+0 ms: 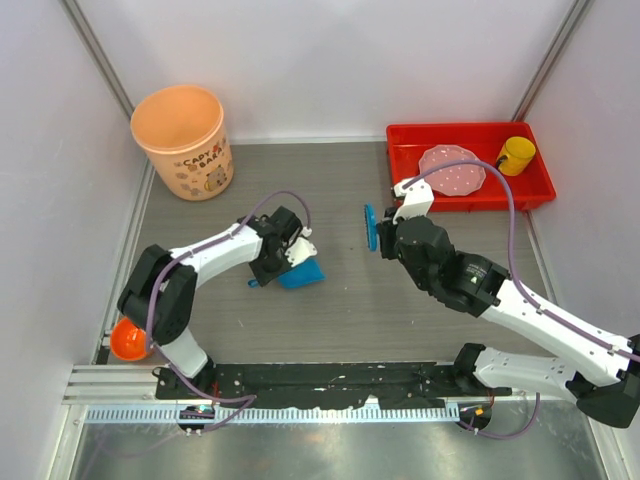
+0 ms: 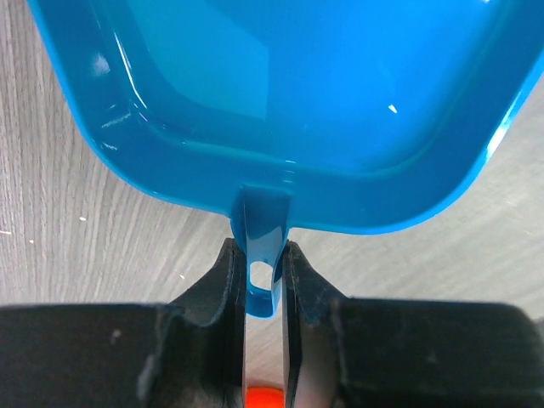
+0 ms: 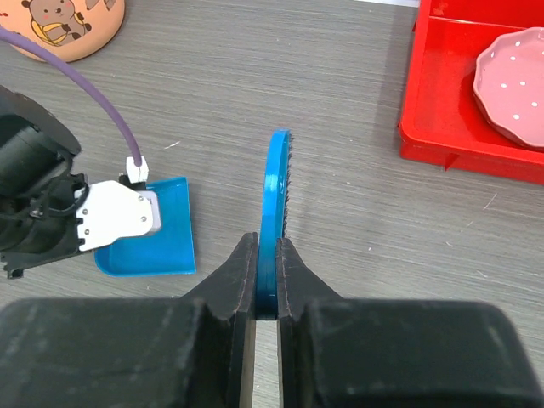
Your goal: Sweep away the paper scraps from the table
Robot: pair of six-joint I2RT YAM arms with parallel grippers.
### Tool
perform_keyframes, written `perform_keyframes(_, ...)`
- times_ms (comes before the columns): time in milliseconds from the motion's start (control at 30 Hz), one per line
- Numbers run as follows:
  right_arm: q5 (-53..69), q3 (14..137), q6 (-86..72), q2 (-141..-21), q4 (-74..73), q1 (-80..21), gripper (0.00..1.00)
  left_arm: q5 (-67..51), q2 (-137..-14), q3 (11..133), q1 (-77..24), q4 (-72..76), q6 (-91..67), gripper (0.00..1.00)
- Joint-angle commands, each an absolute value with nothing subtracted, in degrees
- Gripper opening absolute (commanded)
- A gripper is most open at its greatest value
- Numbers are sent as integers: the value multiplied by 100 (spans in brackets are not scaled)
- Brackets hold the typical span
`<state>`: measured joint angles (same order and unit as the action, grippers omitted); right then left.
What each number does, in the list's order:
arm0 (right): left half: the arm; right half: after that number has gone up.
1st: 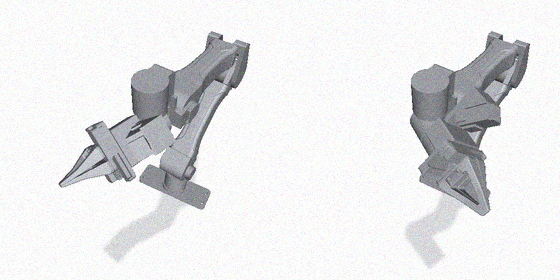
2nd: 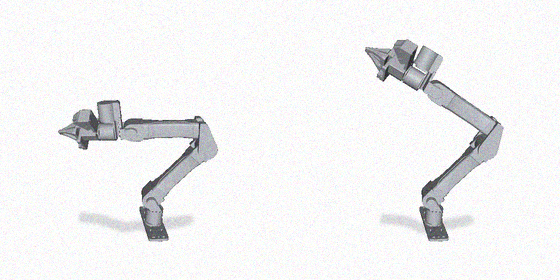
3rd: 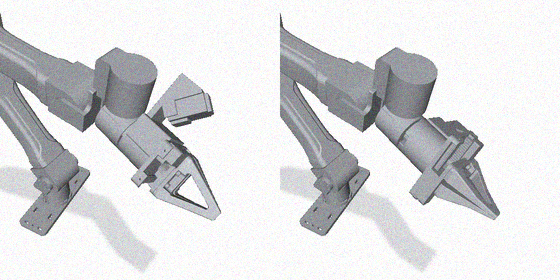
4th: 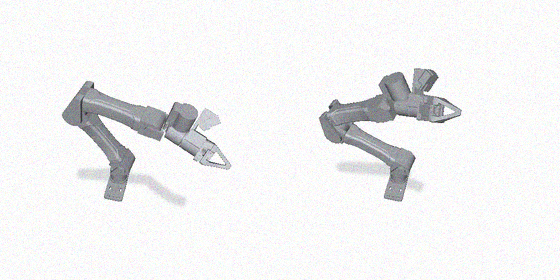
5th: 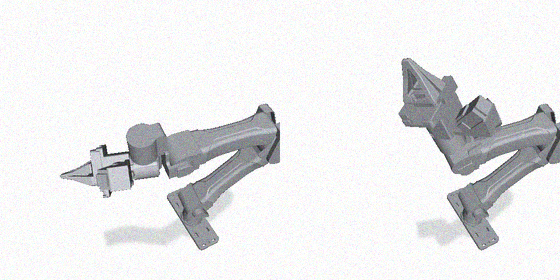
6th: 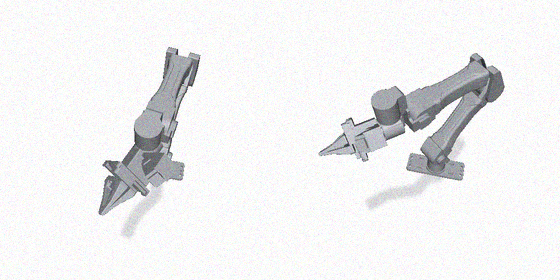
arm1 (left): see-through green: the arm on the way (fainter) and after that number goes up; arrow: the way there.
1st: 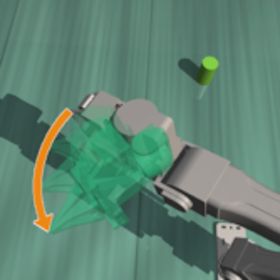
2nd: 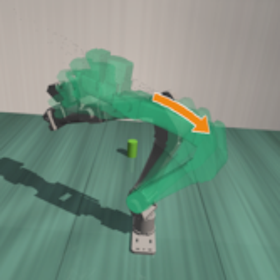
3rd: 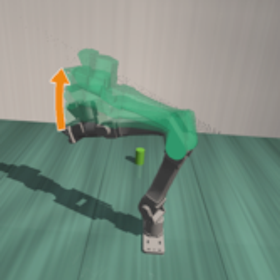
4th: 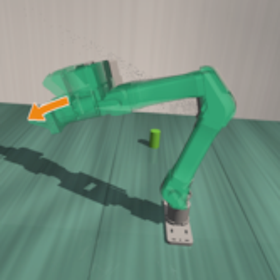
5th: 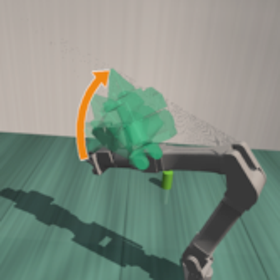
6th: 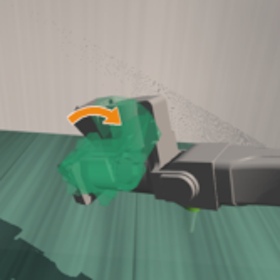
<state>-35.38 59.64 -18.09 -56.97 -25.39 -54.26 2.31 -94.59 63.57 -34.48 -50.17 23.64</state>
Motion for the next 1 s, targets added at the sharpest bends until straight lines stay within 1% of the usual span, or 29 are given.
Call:
perform_keyframes(0,-3648,5906,-1784,-5563,-2443,-5432,1,1202,-9833,6003,-3454,-3859,2663,0)
perform_keyframes(100,-3543,5933,-1767,-5581,-2470,-5432,1,1038,-9949,6073,-3454,-3920,2602,5)
perform_keyframes(200,-3411,5924,-1626,-5599,-2435,-5432,1,888,-9853,6073,-3454,-3902,2602,32)
perform_keyframes(233,-3323,5915,-1582,-5607,-2382,-5432,1,766,-9731,6091,-3454,-3920,2584,53)
perform_keyframes(267,-3279,5906,-1443,-5634,-2347,-5440,1,686,-9651,6108,-3445,-3981,2558,69)
perform_keyframes(300,-3226,5898,-1346,-5686,-2234,-5432,1,599,-9546,6135,-3445,-4025,2523,80)
perform_keyframes(367,-2954,5854,-830,-5791,-2084,-5449,1,230,-9098,6310,-3437,-4270,2383,97)
perform_keyframes(433,-2831,5810,-354,-6081,-1794,-5589,1,18,-8694,6564,-3393,-4473,2303,100)
perform_keyframes(467,-2891,5801,197,-6213,-1697,-5677,1,-322,-8301,6652,-3262,-4613,2233,100)
perform_keyframes(500,-3048,5783,437,-6327,-1487,-5982,1,-377,-8114,6723,-3148,-4649,2041,100)
perform_keyframes(533,-3293,5748,674,-6598,-1320,-6185,1,-430,-7956,6854,-2816,-4658,1935,100)
perform_keyframes(567,-3957,5705,1060,-6722,-1110,-6405,1,-509,-7676,6908,-2578,-4641,1820,100)
perform_keyframes(600,-4225,5634,1890,-6854,-594,-6686,1,-562,-7595,6952,-2314,-4641,1576,100)
perform_keyframes(633,-4480,5468,2412,-7195,-328,-7080,1,-554,-7515,7004,-1772,-4580,1460,100)
perform_keyframes(700,-4859,5370,3491,-7644,374,-7338,1,-317,-7401,6944,-1338,-4465,1144,100)
perform_keyframes(767,-4983,5431,3901,-8365,509,-7488,1,-281,-7331,6847,-845,-4386,1011,100)
perform_keyframes(833,-5027,5519,4304,-8743,641,-7549,1,-684,-7304,6672,-494,-4359,976,100)
perform_keyframes(867,-5001,5537,4385,-9076,763,-7567,1,-746,-7286,6593,-423,-4333,967,100)
perform_keyframes(967,-4773,5598,4272,-9464,844,-7699,1,-642,-7225,6311,-325,-4210,967,100)
